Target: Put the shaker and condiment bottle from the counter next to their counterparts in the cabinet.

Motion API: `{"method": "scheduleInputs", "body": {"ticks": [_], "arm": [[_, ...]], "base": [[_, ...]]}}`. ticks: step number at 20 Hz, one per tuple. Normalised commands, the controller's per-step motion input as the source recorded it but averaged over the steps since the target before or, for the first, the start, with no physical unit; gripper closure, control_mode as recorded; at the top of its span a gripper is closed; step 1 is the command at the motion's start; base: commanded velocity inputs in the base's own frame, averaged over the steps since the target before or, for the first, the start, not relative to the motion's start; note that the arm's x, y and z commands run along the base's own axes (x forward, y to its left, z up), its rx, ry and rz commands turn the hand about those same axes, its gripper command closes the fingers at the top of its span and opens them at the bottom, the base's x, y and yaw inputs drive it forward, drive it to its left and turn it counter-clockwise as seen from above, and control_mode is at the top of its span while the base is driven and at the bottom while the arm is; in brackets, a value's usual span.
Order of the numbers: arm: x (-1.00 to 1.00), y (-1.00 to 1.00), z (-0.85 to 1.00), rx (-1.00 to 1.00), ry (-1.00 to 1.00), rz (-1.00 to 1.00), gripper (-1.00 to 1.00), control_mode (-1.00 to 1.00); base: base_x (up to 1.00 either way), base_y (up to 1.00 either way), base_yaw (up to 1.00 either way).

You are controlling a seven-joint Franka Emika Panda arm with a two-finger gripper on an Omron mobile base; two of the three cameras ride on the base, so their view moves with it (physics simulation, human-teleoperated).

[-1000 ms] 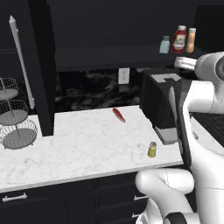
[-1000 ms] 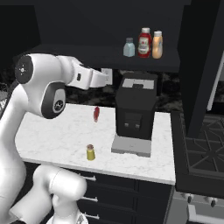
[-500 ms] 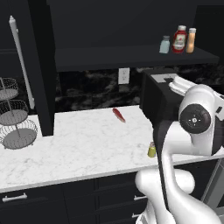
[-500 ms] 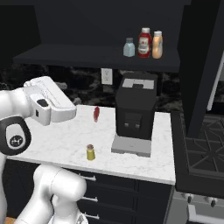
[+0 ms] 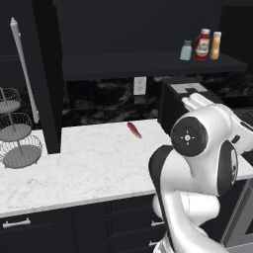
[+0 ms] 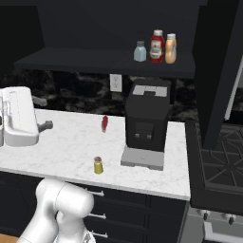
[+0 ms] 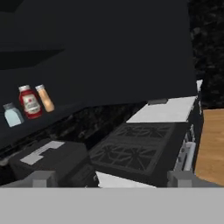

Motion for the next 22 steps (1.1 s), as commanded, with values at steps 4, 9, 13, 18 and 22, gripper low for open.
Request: {"method": "scheduleInputs", "body": {"ticks": [4, 9, 13, 18, 22], "arm": [[-0.22, 0.11, -1.0, -0.13, -0.31, -0.03, -1.0, -1.0], [0.03, -0.14, -1.0, -0.14, -0.47, 0.0, -1.0, -1.0], [0.0, -0.02, -1.0, -0.16, -0.55, 0.0, -1.0, -1.0], [0.0, -0.24, -1.0, -0.1, -0.48, 0.0, -1.0, -1.0], [0.0, -0.54, -1.0, -0.04, -0.47, 0.0, -1.0, -1.0]], "base": [[0.0, 0.0, 0.0], [0.0, 0.0, 0.0], [0.0, 0.0, 0.0], [0.0, 0.0, 0.0], [0.0, 0.0, 0.0]]}}
